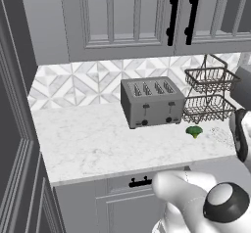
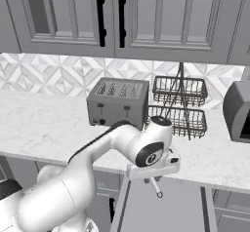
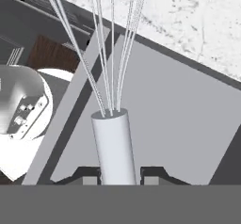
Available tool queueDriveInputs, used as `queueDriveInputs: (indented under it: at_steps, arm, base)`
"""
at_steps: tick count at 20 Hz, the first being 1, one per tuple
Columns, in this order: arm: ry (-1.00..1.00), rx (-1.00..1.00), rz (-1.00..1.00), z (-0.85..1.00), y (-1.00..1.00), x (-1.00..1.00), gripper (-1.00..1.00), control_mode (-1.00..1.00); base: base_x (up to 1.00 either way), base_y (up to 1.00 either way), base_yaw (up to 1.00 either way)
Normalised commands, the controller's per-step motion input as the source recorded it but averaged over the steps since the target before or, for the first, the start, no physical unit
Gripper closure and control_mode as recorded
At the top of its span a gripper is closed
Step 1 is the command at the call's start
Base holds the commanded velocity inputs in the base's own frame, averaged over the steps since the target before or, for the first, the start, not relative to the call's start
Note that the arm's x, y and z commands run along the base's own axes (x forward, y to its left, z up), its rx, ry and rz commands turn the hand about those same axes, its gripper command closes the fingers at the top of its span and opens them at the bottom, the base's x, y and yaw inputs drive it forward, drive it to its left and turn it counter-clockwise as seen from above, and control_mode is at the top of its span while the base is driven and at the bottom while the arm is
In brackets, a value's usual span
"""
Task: Pick the whisk from the drawer and place it on the counter.
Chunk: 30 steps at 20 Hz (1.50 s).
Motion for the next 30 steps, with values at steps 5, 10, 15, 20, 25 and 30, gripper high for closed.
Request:
queueDriveInputs:
  at_steps: [5,10,15,20,25,30]
  arm:
    - [0.0,0.13,0.17,0.37,0.82,1.0,1.0,-1.0]
    - [0.0,0.05,0.14,-0.03,0.89,0.94,1.0,-1.0]
    - [0.0,-0.01,0.11,-0.19,0.93,0.64,1.0,-1.0]
    - [-0.03,-0.09,0.1,-0.37,0.7,0.41,1.0,-1.0]
    - [-0.07,-0.09,0.07,-0.51,0.28,0.3,1.0,-1.0]
    - [-0.04,-0.07,0.07,-0.56,0.24,0.38,1.0,-1.0]
  base:
    - [0.0,0.0,0.0]
    - [0.0,0.0,0.0]
    - [0.0,0.0,0.0]
    - [0.0,0.0,0.0]
    - [0.0,0.0,0.0]
    - [0.0,0.0,0.0]
